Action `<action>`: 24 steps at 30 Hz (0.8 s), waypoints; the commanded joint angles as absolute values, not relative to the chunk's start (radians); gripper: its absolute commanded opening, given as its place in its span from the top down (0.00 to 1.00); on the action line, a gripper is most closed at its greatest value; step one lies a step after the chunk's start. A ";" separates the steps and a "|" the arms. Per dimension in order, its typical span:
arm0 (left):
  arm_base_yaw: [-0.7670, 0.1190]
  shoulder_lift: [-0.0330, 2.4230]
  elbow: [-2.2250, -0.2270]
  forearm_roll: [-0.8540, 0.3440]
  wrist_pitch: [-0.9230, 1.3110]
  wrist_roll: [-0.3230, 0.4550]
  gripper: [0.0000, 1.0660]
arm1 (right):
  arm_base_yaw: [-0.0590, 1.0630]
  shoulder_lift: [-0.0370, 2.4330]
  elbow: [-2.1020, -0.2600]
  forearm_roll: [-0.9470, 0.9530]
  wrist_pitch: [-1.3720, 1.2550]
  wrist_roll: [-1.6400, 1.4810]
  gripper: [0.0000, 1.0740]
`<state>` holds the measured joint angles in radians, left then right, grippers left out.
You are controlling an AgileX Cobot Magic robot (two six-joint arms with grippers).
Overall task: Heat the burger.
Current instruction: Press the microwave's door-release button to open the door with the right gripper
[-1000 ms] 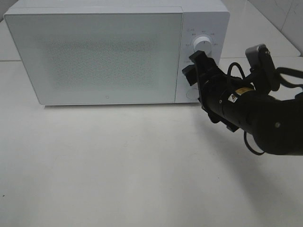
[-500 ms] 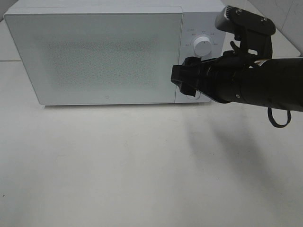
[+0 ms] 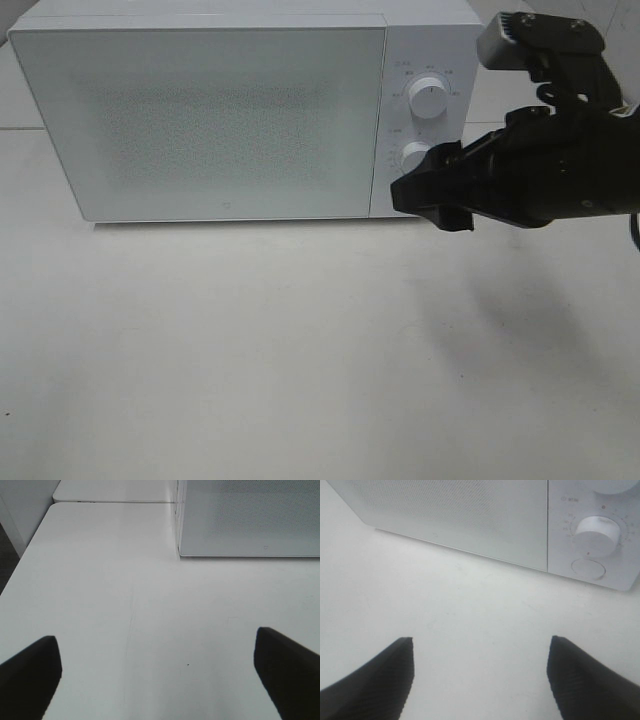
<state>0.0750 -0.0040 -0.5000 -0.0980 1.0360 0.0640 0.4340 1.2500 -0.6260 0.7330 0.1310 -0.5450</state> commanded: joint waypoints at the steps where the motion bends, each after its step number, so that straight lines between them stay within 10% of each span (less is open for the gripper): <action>1: 0.069 -0.028 -0.497 -0.104 1.028 0.060 0.08 | 0.404 1.222 -0.634 0.693 0.188 -0.533 0.31; 12: 0.069 -0.028 -0.497 -0.104 1.028 0.060 0.08 | 0.339 0.984 -0.707 0.119 0.516 -0.072 0.31; 24: 0.069 -0.028 -0.497 -0.104 1.028 0.060 0.08 | 0.339 0.695 -0.690 0.000 0.713 0.012 0.31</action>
<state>0.0750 -0.0040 -0.5000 -0.0980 1.0360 0.0640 0.3430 0.7440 -0.6940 0.0240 0.6780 0.0000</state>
